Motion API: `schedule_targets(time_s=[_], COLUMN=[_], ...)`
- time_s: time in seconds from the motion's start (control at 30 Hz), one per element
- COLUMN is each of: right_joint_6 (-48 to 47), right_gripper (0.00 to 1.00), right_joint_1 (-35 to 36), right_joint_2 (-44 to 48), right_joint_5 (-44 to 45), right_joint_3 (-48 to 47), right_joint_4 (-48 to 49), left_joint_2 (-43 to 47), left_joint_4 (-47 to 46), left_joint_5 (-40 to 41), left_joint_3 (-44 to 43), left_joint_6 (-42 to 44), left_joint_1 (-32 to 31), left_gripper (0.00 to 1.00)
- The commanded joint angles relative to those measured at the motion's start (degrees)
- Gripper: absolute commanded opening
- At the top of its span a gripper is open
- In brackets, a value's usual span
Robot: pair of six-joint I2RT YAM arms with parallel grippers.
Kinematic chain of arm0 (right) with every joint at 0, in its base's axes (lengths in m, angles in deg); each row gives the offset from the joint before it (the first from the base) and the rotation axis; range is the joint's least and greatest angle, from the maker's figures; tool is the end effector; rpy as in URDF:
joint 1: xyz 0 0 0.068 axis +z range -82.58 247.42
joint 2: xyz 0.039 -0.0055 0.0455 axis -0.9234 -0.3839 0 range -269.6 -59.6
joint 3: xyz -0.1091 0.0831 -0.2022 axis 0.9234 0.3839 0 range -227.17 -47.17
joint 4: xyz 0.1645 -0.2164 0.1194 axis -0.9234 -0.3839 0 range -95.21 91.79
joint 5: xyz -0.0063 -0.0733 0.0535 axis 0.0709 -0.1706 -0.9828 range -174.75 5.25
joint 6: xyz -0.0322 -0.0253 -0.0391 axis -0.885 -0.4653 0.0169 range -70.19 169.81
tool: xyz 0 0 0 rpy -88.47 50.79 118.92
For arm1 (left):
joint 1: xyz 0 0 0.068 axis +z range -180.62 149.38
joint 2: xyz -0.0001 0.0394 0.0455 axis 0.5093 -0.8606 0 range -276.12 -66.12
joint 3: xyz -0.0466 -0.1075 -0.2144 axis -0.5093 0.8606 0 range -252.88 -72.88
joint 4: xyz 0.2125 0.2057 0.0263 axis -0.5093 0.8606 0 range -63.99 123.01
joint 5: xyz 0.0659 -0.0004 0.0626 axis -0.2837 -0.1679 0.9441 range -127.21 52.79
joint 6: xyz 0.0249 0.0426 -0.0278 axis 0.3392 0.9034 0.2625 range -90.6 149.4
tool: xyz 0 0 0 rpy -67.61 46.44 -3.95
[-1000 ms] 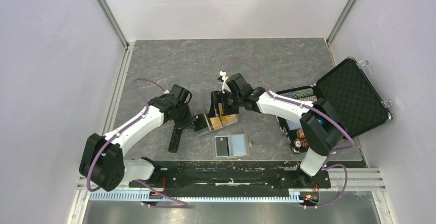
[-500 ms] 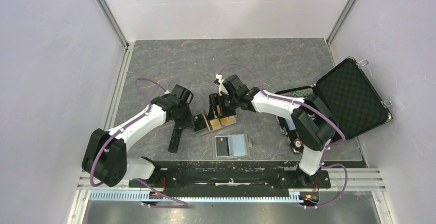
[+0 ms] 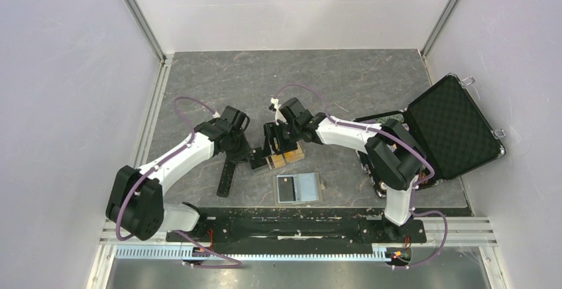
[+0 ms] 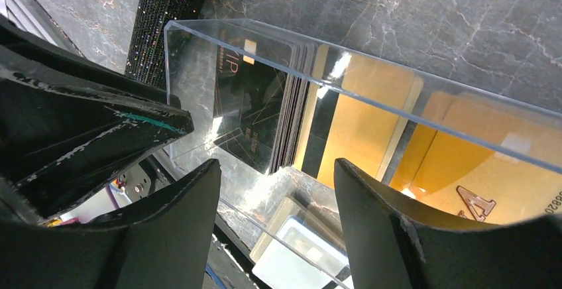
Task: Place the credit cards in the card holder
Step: Pick up the credit card from the storage box.
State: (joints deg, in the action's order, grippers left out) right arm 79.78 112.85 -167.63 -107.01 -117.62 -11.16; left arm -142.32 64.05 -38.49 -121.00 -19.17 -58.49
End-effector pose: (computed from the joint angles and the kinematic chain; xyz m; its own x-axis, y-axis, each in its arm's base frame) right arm 0.2866 0.3121 0.1263 -0.8831 -0.2375 -0.4046 -0.4468 0.6888 0.5709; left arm 0.2538 -0.1351 0.1572 -0.8913 -0.3766 -0.2525 -0.2915 0.9025 -0.3169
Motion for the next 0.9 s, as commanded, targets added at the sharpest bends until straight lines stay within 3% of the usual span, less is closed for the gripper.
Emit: schedule_targets(time_s=[0.0,0.2,0.53,0.7,0.87], right_joint_6=[0.0,0.2,-0.7,-1.4,-2.7], right_gripper=[0.65,0.63,0.60,0.49,0.46], right_joint_1=[0.4,1.2,3.4,3.8,3.8], right_joint_2=[-1.5,-3.9,-8.2,-9.0,-8.0], right_joint_5=[-1.0,-1.4,-0.7,0.3,2.0], right_joint_3=[-3.5,-5.6,-8.1,-8.8,-10.1], right_joint_4=[1.1,0.3,-1.2,-2.3,-4.8], left_joint_2=[1.8,0.6,-2.0,-2.7,-3.2], left_joint_4=[1.0,1.4,1.1,1.1,1.1], left_joint_5=[3.4,3.5,3.2,3.1,2.9], left_joint_3=[-3.1,-2.7,-2.1,-2.4,-2.7], left_joint_6=[3.1,4.9,5.3,5.6,5.8], left_joint_1=[-0.2,-0.3,-0.3,-0.2,-0.3], left_gripper=[0.29,0.18,0.15,0.08,0.03])
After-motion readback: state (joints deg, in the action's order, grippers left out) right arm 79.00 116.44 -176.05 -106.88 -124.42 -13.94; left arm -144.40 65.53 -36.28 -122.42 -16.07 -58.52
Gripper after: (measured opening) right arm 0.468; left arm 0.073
